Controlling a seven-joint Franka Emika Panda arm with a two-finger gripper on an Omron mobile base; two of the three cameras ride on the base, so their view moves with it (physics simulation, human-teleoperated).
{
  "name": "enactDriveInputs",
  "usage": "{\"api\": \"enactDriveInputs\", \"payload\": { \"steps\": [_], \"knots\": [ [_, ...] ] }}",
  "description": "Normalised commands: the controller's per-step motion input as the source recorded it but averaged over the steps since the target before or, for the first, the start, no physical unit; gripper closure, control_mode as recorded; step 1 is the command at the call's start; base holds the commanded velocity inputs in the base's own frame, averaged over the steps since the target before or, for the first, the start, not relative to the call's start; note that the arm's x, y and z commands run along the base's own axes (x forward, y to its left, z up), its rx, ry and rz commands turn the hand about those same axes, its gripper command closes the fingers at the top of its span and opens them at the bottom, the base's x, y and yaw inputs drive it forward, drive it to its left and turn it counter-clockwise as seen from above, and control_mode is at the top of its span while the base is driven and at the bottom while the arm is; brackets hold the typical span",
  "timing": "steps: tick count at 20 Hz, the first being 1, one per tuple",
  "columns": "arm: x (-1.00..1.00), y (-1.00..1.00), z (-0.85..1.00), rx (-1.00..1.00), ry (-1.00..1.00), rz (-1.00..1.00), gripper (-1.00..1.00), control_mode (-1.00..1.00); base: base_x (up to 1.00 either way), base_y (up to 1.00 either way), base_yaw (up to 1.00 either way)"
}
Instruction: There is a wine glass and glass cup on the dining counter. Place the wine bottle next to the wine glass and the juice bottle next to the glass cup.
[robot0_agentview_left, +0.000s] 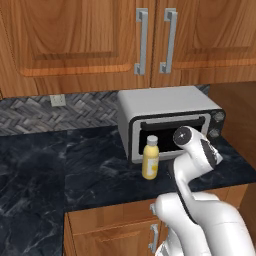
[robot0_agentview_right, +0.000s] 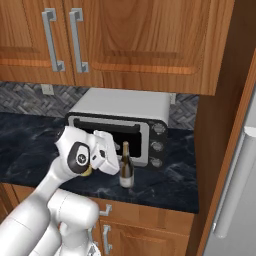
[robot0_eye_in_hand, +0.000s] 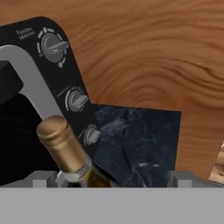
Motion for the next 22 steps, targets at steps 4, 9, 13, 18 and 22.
{"api": "enactDriveInputs", "payload": {
  "steps": [4,9,13,18,22],
  "knots": [
    [0.12,-0.06,-0.18,0.00,0.00,0.03,-1.00,-1.00,0.00,0.00,0.00],
    [0.13,0.00,-0.20,0.00,0.00,0.04,-1.00,-1.00,0.00,0.00,0.00],
    [0.19,0.00,-0.21,0.00,0.00,0.05,-1.00,-1.00,0.00,0.00,0.00],
    [0.28,0.00,-0.25,0.00,0.00,0.04,-1.00,-1.00,0.00,0.00,0.00],
    [0.32,0.00,-0.28,0.00,0.00,0.03,-1.00,-1.00,0.00,0.00,0.00]
  ]
}}
